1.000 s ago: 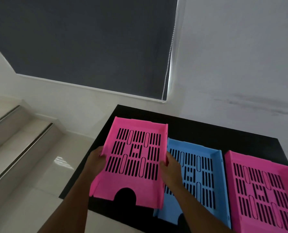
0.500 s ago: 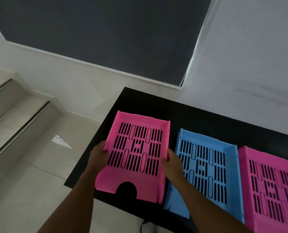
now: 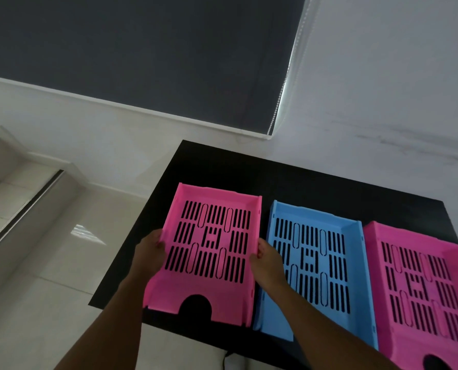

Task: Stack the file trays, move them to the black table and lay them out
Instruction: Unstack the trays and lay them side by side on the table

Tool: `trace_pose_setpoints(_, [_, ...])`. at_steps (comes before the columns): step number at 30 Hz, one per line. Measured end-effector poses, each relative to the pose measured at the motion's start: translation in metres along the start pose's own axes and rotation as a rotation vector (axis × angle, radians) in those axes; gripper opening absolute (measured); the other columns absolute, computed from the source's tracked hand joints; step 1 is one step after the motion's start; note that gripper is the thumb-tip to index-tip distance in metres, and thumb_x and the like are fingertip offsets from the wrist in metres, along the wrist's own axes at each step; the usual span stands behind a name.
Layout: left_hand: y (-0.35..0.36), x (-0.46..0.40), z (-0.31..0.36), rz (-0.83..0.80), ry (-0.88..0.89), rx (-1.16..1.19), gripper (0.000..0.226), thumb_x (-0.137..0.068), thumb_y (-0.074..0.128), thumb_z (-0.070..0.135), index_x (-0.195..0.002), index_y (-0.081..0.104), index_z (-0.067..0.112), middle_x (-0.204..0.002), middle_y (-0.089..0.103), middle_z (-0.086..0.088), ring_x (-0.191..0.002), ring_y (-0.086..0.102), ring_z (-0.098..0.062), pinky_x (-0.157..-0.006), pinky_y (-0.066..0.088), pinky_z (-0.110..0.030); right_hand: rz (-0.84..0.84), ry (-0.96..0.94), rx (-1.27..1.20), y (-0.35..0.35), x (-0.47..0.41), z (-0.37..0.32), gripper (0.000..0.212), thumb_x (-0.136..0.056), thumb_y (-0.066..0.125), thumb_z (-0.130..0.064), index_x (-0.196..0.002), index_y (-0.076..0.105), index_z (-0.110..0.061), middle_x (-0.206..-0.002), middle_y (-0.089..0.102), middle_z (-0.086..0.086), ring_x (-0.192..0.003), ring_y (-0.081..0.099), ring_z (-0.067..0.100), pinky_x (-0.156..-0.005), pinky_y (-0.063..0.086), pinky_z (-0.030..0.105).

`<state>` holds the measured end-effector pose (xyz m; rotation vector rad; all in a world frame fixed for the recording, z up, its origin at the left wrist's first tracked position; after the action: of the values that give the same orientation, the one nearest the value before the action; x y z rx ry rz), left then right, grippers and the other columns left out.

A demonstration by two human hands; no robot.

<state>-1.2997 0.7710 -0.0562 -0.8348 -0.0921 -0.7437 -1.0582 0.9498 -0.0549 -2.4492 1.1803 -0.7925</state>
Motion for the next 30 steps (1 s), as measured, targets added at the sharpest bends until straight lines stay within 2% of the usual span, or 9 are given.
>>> trace_pose_setpoints(4, [-0.001, 0.001, 0.007, 0.044, 0.02, -0.003, 0.023, -0.099, 0.044, 0.005, -0.116, 0.06, 0.006, -0.081, 0.068, -0.006, -0.063, 0.07, -0.022, -0.052, 0.052, -0.024, 0.034, -0.049, -0.062, -0.008, 0.006, -0.011, 0.03, -0.093, 0.046, 0.007, -0.105, 0.066, -0.013, -0.091, 0.07, -0.003, -0.068, 0.063, -0.006, -0.061, 0.052, 0.013])
trace_pose_setpoints(8, [0.005, 0.017, 0.038, 0.162, 0.039, 0.109, 0.034, -0.099, 0.046, 0.006, -0.132, 0.051, 0.01, -0.094, 0.066, -0.006, -0.059, 0.066, -0.013, -0.046, 0.049, -0.019, 0.091, -0.04, -0.11, -0.03, 0.014, -0.013, 0.04, -0.097, 0.05, 0.0, -0.136, 0.058, -0.008, -0.13, 0.062, -0.003, -0.122, 0.06, 0.014, -0.107, 0.046, 0.03])
trace_pose_setpoints(12, [0.044, 0.033, 0.075, 0.097, 0.117, 0.076, 0.039, -0.101, 0.049, 0.017, -0.14, 0.048, 0.016, -0.117, 0.069, -0.014, -0.053, 0.064, -0.005, -0.048, 0.056, -0.018, 0.28, -0.04, -0.054, -0.077, 0.021, 0.001, 0.029, -0.097, 0.058, -0.008, -0.125, 0.065, -0.007, -0.113, 0.07, 0.001, -0.103, 0.064, 0.012, -0.099, 0.054, 0.032])
trace_pose_setpoints(15, [0.086, 0.054, 0.101, -0.058, 0.163, 0.029, 0.052, -0.101, 0.051, 0.025, -0.151, 0.037, 0.015, -0.143, 0.056, -0.017, -0.095, 0.07, -0.015, -0.087, 0.057, -0.02, 0.39, 0.024, -0.052, -0.116, 0.031, 0.025, 0.025, -0.097, 0.058, -0.008, -0.121, 0.066, -0.007, -0.106, 0.068, 0.002, -0.1, 0.065, 0.016, -0.094, 0.054, 0.032])
trace_pose_setpoints(18, [0.126, 0.079, 0.125, -0.195, 0.165, 0.025, 0.061, -0.101, 0.052, 0.029, -0.154, 0.027, 0.012, -0.154, 0.043, -0.013, -0.128, 0.056, -0.021, -0.111, 0.037, -0.034, 0.511, 0.124, -0.066, -0.156, 0.045, 0.06, 0.031, -0.097, 0.056, -0.008, -0.127, 0.063, -0.007, -0.121, 0.067, 0.009, -0.113, 0.063, 0.025, -0.096, 0.052, 0.036])
trace_pose_setpoints(21, [0.161, 0.091, 0.137, -0.308, 0.186, 0.072, 0.062, -0.1, 0.054, 0.023, -0.153, 0.026, 0.008, -0.148, 0.05, -0.012, -0.109, 0.055, -0.002, -0.103, 0.037, -0.026, 0.61, 0.207, -0.09, -0.191, 0.066, 0.091, 0.022, -0.095, 0.059, -0.009, -0.116, 0.062, -0.011, -0.113, 0.066, 0.01, -0.096, 0.068, 0.021, -0.077, 0.061, 0.038])
trace_pose_setpoints(24, [0.18, 0.092, 0.133, -0.314, 0.172, 0.096, 0.077, -0.097, 0.059, 0.028, -0.156, 0.012, 0.015, -0.154, 0.043, -0.013, -0.133, 0.052, -0.024, -0.114, 0.039, -0.047, 0.651, 0.244, -0.024, -0.211, 0.08, 0.128, 0.01, -0.089, 0.065, -0.016, -0.086, 0.056, -0.016, -0.086, 0.063, 0.005, -0.072, 0.067, 0.024, -0.053, 0.052, 0.023])
trace_pose_setpoints(27, [0.194, 0.085, 0.124, -0.291, 0.167, 0.033, 0.078, -0.098, 0.057, 0.027, -0.157, 0.007, 0.014, -0.155, 0.039, -0.018, -0.136, 0.046, -0.04, -0.114, 0.038, -0.053, 0.571, 0.329, -0.003, -0.209, 0.077, 0.181, 0.039, -0.085, 0.068, -0.04, -0.114, 0.059, -0.017, -0.105, 0.068, 0.004, -0.091, 0.069, 0.028, -0.079, 0.062, 0.049])
trace_pose_setpoints(30, [0.197, 0.088, 0.128, -0.263, 0.184, -0.023, 0.074, -0.101, 0.051, 0.027, -0.157, 0.006, 0.013, -0.13, 0.059, -0.032, -0.111, 0.066, -0.04, -0.097, 0.055, -0.05, 0.505, 0.334, 0.004, -0.203, 0.063, 0.219, 0.063, -0.082, 0.058, -0.06, -0.126, 0.053, -0.017, -0.103, 0.062, 0.002, -0.09, 0.064, 0.023, -0.086, 0.06, 0.053])
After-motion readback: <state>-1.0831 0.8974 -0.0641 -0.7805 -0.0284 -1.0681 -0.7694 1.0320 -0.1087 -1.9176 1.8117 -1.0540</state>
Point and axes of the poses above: each hand's wrist, its own x-axis away from the middle knuckle, its own y-axis out of the palm, z = x × y, the point moved 6 cm from there along -x, towards the middle knuckle
